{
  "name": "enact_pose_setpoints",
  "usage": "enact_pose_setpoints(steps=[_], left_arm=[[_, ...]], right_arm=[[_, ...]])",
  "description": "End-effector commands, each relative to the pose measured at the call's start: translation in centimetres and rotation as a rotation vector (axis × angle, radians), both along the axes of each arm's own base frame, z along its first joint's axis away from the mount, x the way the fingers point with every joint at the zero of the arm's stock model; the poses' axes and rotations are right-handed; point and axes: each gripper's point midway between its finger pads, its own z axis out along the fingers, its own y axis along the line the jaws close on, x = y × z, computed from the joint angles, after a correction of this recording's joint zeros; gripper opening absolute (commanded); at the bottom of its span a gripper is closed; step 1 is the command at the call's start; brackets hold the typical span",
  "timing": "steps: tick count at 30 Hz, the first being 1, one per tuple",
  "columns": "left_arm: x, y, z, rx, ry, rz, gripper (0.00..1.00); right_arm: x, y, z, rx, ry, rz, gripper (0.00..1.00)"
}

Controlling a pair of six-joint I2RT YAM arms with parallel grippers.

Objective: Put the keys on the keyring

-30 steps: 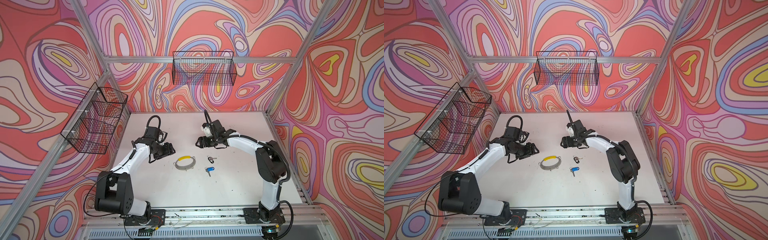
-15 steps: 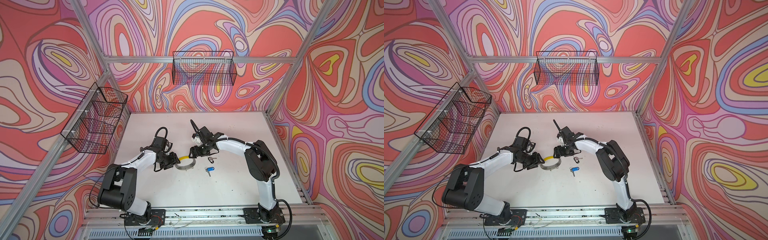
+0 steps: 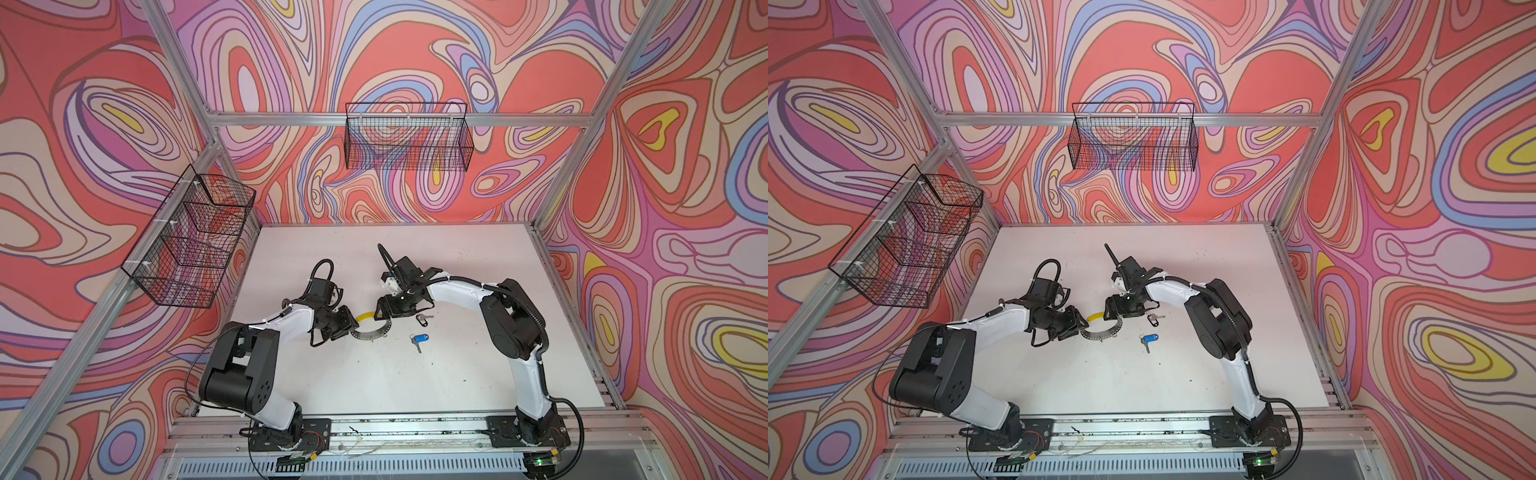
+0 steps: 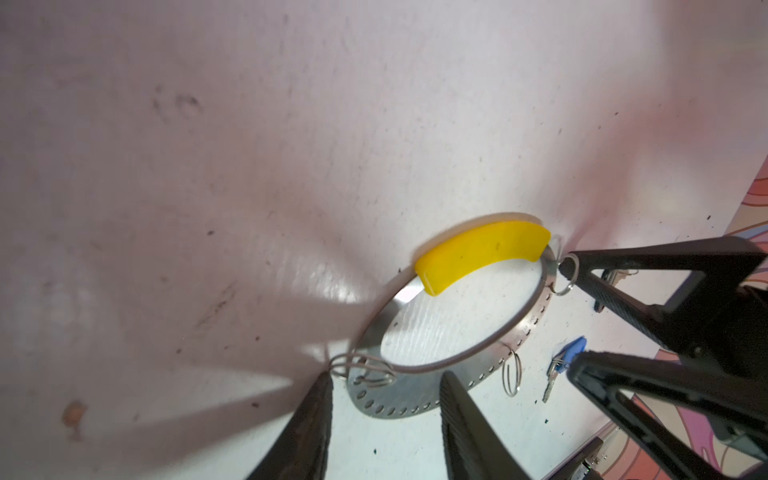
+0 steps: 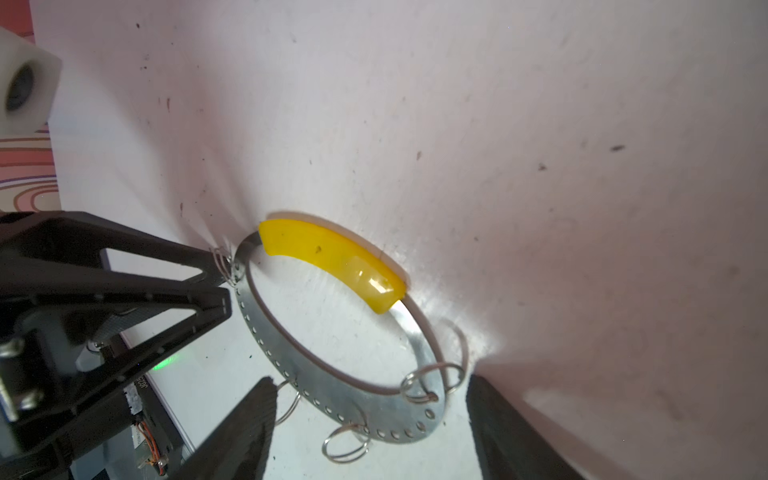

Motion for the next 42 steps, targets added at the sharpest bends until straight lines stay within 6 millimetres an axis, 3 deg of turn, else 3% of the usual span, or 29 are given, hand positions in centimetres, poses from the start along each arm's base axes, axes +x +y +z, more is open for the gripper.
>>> enact_pose_setpoints(steps=[1,6,14,29,34,42], left_arm=[[-0.8,0.1,-2.2,0.003,0.043,0.029,0.42],[-1.5,-0.3,-3.5,-0.046,0.068,0.06,0.34],[-2.1,-0.1,-4.3,-0.043,0.074,0.067,0.32],[-3.0,-0.1,-6.0,-0.047,0.123,0.072,0.31],[-3.3,0.1,-5.9,-0.043,0.123,0.076,0.3],[-3.6,0.1,-5.6,-0.048,0.116,0.074,0.29]], right_arm=[[-1.4,0.7,-1.4,0.025,0.078,0.008,0.76],[-2.0,1.9,0.2,0.135,0.119,-0.005,0.75],[-1.9,3.4,3.2,0.273,0.131,-0.017,0.7],[-0.9,2.2,4.4,0.364,0.135,-0.086,0.54],[-1.1,2.0,4.1,0.357,0.137,-0.09,0.42],[-1.0,1.6,3.5,0.315,0.112,-0.079,0.11]])
